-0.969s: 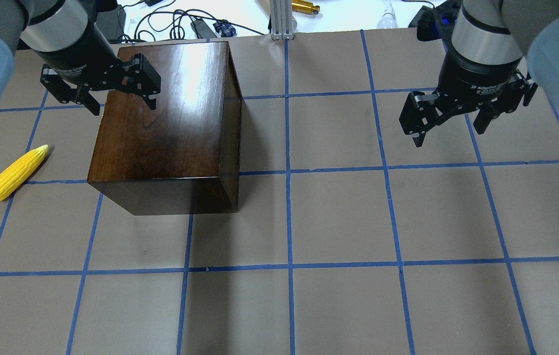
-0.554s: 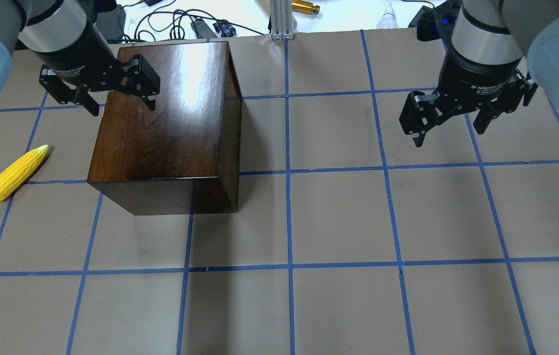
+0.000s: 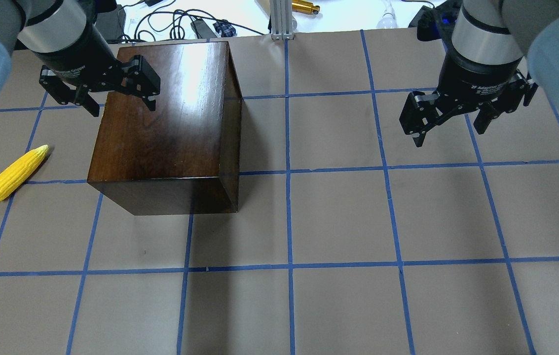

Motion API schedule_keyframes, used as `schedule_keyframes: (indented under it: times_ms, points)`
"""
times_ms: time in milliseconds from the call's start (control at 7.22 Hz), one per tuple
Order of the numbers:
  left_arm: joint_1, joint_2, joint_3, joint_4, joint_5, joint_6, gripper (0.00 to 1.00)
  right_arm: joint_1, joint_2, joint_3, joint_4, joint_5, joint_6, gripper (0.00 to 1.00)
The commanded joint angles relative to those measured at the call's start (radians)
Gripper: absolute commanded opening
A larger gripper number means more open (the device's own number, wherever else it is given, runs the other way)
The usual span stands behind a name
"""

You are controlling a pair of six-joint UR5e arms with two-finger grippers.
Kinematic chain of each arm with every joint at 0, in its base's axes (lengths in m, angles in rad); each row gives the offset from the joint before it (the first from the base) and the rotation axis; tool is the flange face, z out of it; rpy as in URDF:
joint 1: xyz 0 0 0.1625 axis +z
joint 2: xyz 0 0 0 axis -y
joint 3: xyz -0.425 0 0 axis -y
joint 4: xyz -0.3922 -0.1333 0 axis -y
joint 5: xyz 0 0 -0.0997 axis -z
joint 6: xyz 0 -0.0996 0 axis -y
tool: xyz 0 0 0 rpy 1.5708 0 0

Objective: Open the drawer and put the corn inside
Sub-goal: 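Move the left gripper off the cabinet top toward the drawer side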

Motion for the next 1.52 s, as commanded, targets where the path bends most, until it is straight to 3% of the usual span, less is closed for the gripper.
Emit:
schedule_keyframes:
  times_ms: [0, 277, 969, 1385]
  points:
    - [0.004, -0.004, 0.001, 0.001, 0.001, 0.002, 1.00, 0.000, 0.001, 0.000, 0.000, 0.000, 0.000, 1.00]
    - [0.070, -0.010, 0.004, 0.001, 0.001, 0.103, 1.00, 0.000, -0.001, 0.000, 0.000, 0.000, 0.000, 1.00]
    - [0.445, -0.054, 0.019, -0.003, -0.002, 0.453, 1.00, 0.000, 0.001, 0.000, 0.000, -0.002, -0.001, 1.00]
    - [0.512, -0.132, 0.019, 0.009, -0.004, 0.548, 1.00, 0.000, 0.001, 0.000, 0.000, 0.000, -0.001, 1.00]
